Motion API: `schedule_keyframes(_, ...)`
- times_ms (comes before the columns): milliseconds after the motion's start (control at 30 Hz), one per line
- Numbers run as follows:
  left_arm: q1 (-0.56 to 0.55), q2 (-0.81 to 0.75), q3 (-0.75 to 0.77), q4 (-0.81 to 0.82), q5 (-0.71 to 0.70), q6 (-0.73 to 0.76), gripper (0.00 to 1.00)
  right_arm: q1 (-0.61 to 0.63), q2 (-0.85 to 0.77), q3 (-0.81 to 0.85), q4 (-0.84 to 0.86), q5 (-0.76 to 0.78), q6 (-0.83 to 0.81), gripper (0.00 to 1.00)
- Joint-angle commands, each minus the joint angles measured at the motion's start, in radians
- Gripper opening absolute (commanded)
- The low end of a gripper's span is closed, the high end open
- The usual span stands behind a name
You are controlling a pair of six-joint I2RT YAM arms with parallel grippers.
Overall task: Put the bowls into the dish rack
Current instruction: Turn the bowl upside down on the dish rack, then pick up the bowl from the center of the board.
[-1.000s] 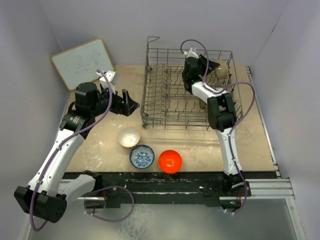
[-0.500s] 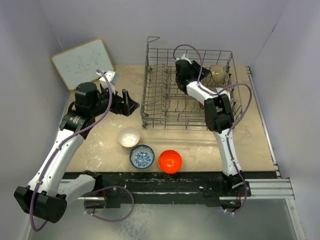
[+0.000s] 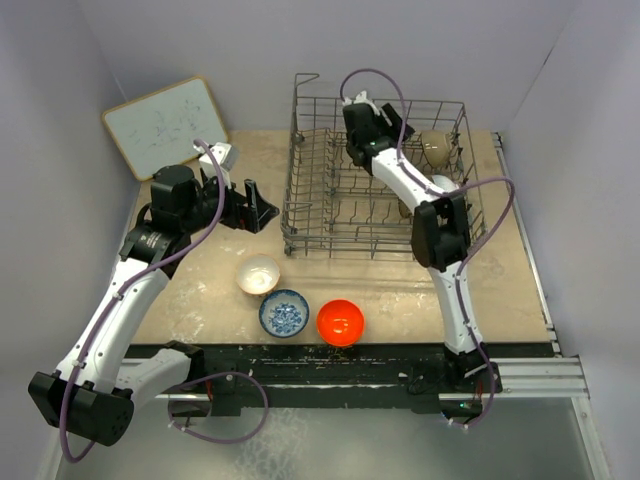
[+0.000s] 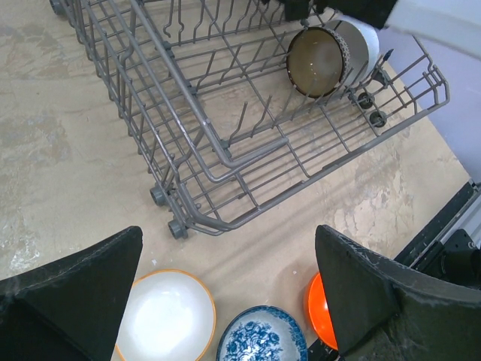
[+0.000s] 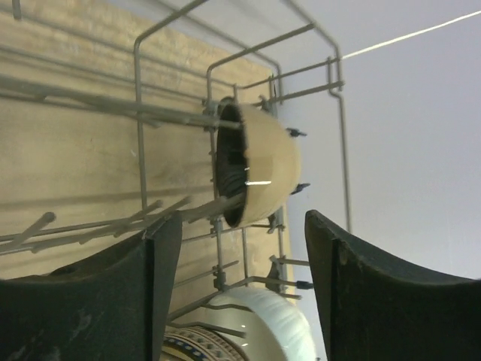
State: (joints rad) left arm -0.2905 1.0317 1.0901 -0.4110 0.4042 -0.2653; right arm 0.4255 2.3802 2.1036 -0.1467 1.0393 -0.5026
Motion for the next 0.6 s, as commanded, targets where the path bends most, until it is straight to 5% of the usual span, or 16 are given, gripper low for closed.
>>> schedule_keyframes(0, -0.004, -0.015, 0.003, 0.047, -0.008, 0.025, 0.99, 0.006, -0.208, 0.136, -0.2, -0.104, 0.208, 0.72)
schedule_keyframes(100, -0.003, -0.014, 0.007, 0.047, -0.013, 0.026, 0.99, 0.006, -0.308, 0.129, -0.291, -0.184, 0.314, 0.81)
schedule_keyframes(267, -0.003, -0.008, 0.026, 0.036, -0.016, 0.024, 0.99, 0.006, -0.485, 0.065, -0.448, -0.394, 0.529, 0.82)
schedule_keyframes(567, -0.002, 0.027, 0.116, 0.0, 0.016, 0.003, 0.99, 0.174, -0.87, -0.352, -0.456, -0.689, 0.739, 0.82)
